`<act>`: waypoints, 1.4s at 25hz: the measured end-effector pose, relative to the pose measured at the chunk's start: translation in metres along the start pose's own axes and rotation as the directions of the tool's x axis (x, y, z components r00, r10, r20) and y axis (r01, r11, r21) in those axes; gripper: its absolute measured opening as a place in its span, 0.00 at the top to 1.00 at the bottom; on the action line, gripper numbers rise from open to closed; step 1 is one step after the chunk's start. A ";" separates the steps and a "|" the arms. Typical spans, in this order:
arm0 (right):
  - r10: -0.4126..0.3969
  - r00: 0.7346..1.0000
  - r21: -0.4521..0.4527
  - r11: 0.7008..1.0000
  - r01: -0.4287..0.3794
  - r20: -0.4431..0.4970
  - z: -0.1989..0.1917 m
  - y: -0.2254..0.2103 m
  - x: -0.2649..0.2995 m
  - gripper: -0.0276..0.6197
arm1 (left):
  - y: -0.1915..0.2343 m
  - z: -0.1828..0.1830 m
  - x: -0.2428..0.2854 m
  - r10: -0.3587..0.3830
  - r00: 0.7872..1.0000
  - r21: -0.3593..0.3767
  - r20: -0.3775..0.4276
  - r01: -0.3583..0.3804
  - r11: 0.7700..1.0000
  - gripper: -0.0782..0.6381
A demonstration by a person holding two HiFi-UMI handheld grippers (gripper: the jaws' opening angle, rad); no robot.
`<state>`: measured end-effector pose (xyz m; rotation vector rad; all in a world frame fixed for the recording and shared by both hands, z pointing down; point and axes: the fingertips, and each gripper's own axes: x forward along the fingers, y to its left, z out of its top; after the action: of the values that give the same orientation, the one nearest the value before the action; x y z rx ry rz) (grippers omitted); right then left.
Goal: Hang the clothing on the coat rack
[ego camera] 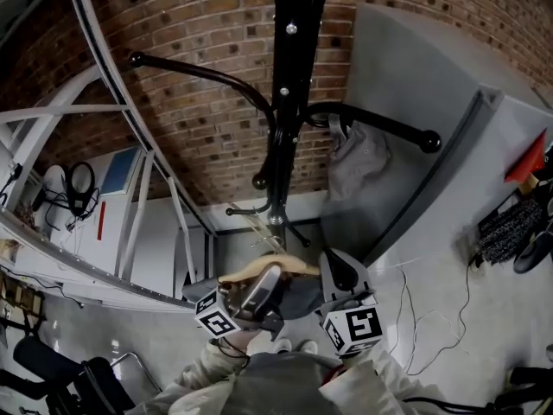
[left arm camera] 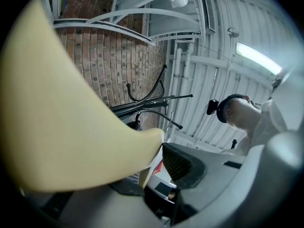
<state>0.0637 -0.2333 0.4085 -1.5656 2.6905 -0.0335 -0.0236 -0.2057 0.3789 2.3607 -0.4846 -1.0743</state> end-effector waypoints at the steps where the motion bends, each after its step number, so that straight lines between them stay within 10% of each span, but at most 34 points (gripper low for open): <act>1: -0.003 1.000 -0.005 1.000 0.003 -0.002 0.002 0.001 -0.001 0.92 | 0.000 0.001 0.001 0.001 1.000 -0.003 0.000 -0.001 1.000 0.73; 35: -0.022 0.993 -0.122 0.992 0.035 0.113 0.075 -0.006 -0.006 0.92 | -0.031 0.067 0.069 -0.113 0.993 0.074 0.038 0.110 0.991 0.73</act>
<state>0.0746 -0.2310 0.3342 -1.5863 2.6305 0.2179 -0.0288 -0.2351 0.2818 2.4578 -0.4171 -1.1772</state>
